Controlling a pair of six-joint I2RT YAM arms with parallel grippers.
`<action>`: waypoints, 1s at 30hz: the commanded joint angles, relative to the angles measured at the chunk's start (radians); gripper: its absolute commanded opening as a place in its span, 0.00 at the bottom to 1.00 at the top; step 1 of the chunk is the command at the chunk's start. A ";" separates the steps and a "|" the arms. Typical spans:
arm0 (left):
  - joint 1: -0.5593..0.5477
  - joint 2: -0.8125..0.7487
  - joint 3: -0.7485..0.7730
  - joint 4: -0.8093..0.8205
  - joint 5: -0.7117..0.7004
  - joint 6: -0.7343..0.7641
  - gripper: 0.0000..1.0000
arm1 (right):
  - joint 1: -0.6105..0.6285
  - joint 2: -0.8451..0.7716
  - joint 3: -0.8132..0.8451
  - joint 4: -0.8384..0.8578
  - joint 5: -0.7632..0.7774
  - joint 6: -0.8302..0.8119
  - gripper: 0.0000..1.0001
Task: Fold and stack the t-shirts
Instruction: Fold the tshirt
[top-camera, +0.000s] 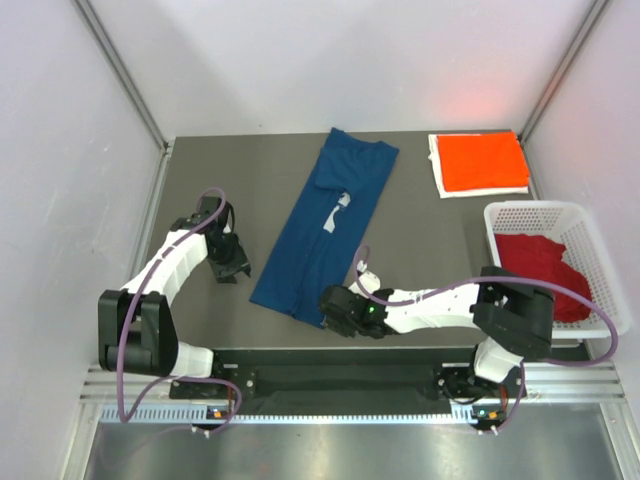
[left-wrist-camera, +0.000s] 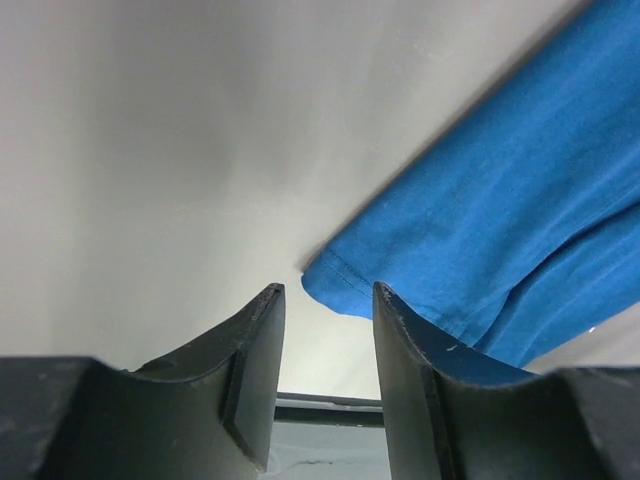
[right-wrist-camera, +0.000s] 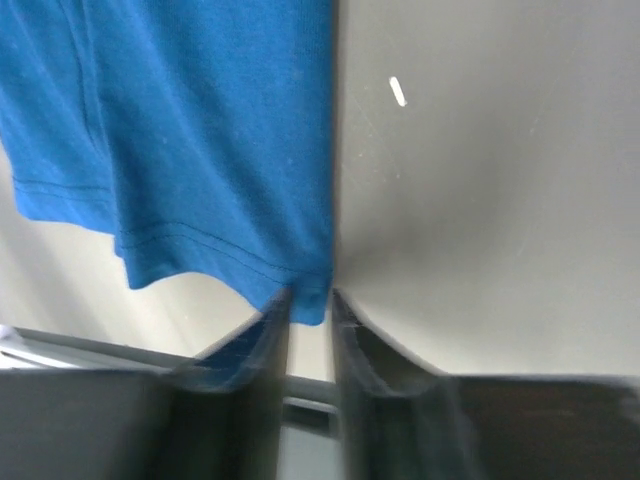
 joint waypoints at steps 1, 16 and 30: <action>-0.004 -0.009 0.021 -0.014 0.029 0.015 0.46 | 0.016 0.023 0.045 -0.025 0.009 0.014 0.27; -0.004 0.008 0.000 0.010 0.063 0.013 0.45 | 0.037 0.049 0.058 -0.097 0.025 0.044 0.13; -0.140 -0.138 -0.089 0.004 0.256 -0.040 0.45 | 0.011 -0.128 -0.073 -0.136 0.081 -0.176 0.00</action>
